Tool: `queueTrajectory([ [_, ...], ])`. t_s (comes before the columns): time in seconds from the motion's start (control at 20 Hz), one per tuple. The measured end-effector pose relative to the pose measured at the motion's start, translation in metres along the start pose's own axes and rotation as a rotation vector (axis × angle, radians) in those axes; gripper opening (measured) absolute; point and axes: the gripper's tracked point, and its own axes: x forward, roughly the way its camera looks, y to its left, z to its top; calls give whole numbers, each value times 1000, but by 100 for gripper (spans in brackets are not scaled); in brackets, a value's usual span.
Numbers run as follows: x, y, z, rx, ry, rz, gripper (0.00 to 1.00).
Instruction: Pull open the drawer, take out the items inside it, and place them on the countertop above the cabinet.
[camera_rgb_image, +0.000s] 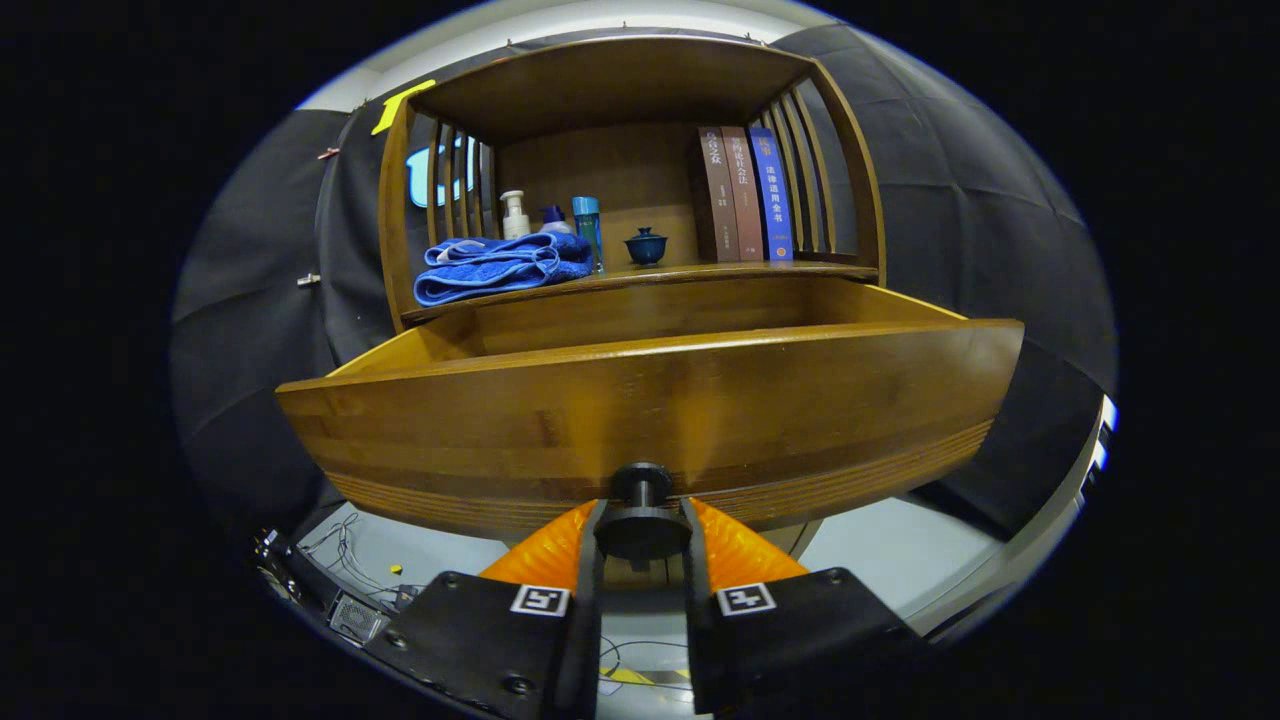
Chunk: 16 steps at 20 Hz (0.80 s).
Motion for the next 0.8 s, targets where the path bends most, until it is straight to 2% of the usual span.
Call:
queueTrajectory([
  [0.15,-9,3,-14,35,20,-2,85],
  [0.2,-17,5,-3,50,12,5,99],
  [0.55,-64,-18,39,-22,68,-129,100],
  [0.8,-83,-17,98,-91,139,-198,100],
])
